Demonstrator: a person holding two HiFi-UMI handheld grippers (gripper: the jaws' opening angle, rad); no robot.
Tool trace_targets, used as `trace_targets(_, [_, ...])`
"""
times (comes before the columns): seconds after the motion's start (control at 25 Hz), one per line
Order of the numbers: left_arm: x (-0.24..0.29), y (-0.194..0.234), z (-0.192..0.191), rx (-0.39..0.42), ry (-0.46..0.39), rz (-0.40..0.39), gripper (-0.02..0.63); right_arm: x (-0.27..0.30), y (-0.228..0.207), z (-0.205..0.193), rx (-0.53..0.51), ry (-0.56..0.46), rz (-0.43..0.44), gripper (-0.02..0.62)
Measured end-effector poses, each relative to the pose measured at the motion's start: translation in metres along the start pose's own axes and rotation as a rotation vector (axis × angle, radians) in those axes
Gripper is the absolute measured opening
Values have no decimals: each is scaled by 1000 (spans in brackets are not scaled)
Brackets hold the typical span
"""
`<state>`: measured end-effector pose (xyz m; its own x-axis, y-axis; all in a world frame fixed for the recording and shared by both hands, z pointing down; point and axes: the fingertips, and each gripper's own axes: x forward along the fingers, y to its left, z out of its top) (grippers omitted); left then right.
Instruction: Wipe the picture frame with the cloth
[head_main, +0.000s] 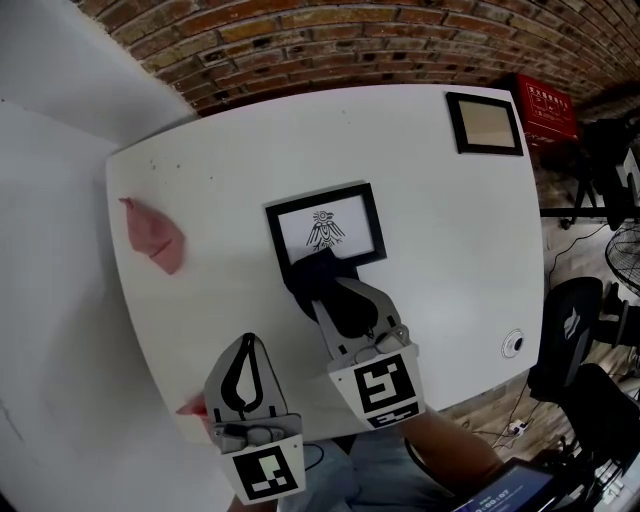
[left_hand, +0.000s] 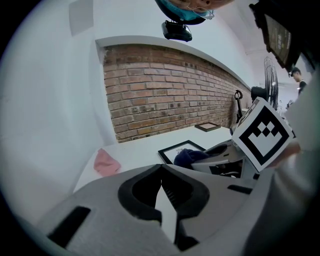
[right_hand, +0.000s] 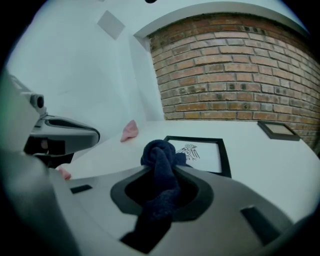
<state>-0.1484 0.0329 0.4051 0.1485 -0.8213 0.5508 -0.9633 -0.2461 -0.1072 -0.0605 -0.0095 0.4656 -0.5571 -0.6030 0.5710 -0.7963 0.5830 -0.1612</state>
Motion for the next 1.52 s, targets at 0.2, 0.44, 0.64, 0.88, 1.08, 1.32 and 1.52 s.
trace_targets(0.2, [3,-8,2,6,6,-10,9,-4,-9,-2,7,-2,-12,81])
trace_targets(0.44, [6,-19,8,17,4,-21,9,-12,-23,-3,19,-5,-33,81])
trace_targets(0.64, [7,-29,10,19,1,-30,9,-18,-35,-7,27,-5,-53,81])
trace_targets(0.88, [7,-42,14,36,-7,-47,9,-28,-51,-13,44,-9,-83,81])
trace_targets(1.08, [7,-55,19,49,-17,-61,9,-38,-64,-17,58,-8,-107,81])
trace_targets(1.32, [5,-68,26,66,-29,-62,9,-57,-89,-25,84,-15,-163,81])
trace_targets(1.52, [4,-76,36,69,-59,-40,9,-85,-118,-28,91,-35,-219,81])
